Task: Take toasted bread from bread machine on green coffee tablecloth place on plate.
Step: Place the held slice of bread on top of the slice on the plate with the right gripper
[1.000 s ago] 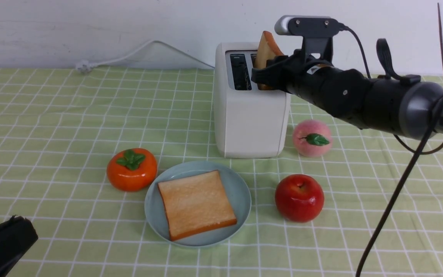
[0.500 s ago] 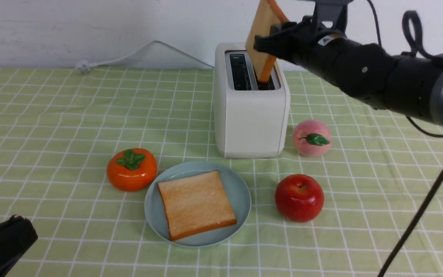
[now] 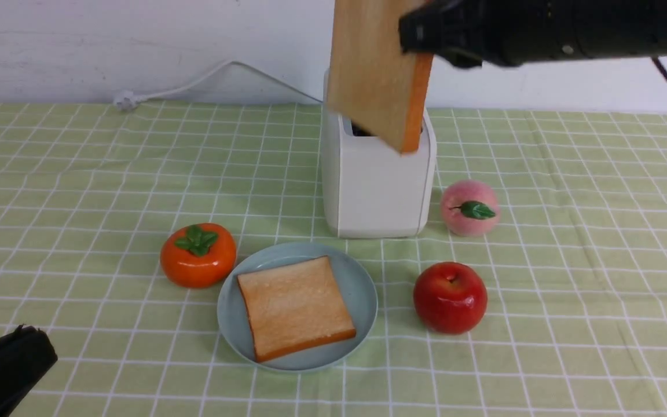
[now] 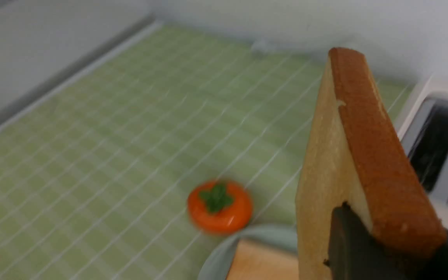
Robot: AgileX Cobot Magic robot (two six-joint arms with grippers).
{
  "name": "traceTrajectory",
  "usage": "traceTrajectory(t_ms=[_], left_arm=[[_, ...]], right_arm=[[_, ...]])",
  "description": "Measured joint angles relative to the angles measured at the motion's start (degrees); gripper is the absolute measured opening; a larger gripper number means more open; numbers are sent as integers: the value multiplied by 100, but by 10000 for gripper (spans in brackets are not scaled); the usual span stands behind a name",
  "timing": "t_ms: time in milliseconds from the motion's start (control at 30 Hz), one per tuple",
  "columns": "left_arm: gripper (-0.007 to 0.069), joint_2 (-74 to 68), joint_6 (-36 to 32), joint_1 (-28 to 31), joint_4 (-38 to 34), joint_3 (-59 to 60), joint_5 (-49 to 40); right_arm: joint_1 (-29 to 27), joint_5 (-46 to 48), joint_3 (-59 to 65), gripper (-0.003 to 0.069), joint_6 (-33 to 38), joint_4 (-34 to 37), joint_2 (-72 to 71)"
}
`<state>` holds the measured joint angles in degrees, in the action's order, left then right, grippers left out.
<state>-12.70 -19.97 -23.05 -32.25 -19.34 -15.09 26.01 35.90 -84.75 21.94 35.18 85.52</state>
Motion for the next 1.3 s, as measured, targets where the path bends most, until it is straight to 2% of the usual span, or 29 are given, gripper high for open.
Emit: traceTrajectory(t_ms=[67,100,133,200,300,367,400,467,667,800,867,900,933,1033,1133,1167,1233,1300], left_arm=[[-13,0,0,0,0,0,-25],[-13,0,0,0,0,0,-59],[-13,0,0,0,0,0,-69],[-13,0,0,0,5,0,-118],[-13,0,0,0,10,0,-192],[-13,0,0,0,74,0,-461],[-13,0,0,0,87,0,-484],[-13,0,0,0,273,0,-753],[-11,0,0,0,380,0,-818],[-11,0,0,0,385,0,-818],[-11,0,0,0,385,0,-818],[-11,0,0,0,385,0,-818],[-11,0,0,0,385,0,-818],[-11,0,0,0,385,0,-818],[-11,0,0,0,385,0,-818],[-11,0,0,0,385,0,-818],[-10,0,0,0,385,0,-812],[-9,0,0,0,385,0,-807]], right_arm=[[7,458,0,109,0,127,103],[13,933,0,109,0,418,332],[13,971,0,109,0,454,364],[13,1210,0,109,128,1091,850],[13,1219,0,108,400,1706,1280],[13,1212,0,108,746,2363,1735],[13,1204,0,108,769,2363,1771],[13,1104,0,108,1050,2864,2211],[13,428,0,108,1181,3424,2795],[13,162,0,129,1187,3387,2916],[13,103,0,184,1183,3292,2931],[13,98,0,235,1183,3227,2931],[13,98,0,235,1183,3210,2931],[13,161,0,393,1125,2832,2931],[-6,428,0,506,630,2082,2860],[-7,441,0,510,536,1956,2849],[-54,644,0,528,-148,1010,2586],[-77,733,0,523,-409,627,2446]])
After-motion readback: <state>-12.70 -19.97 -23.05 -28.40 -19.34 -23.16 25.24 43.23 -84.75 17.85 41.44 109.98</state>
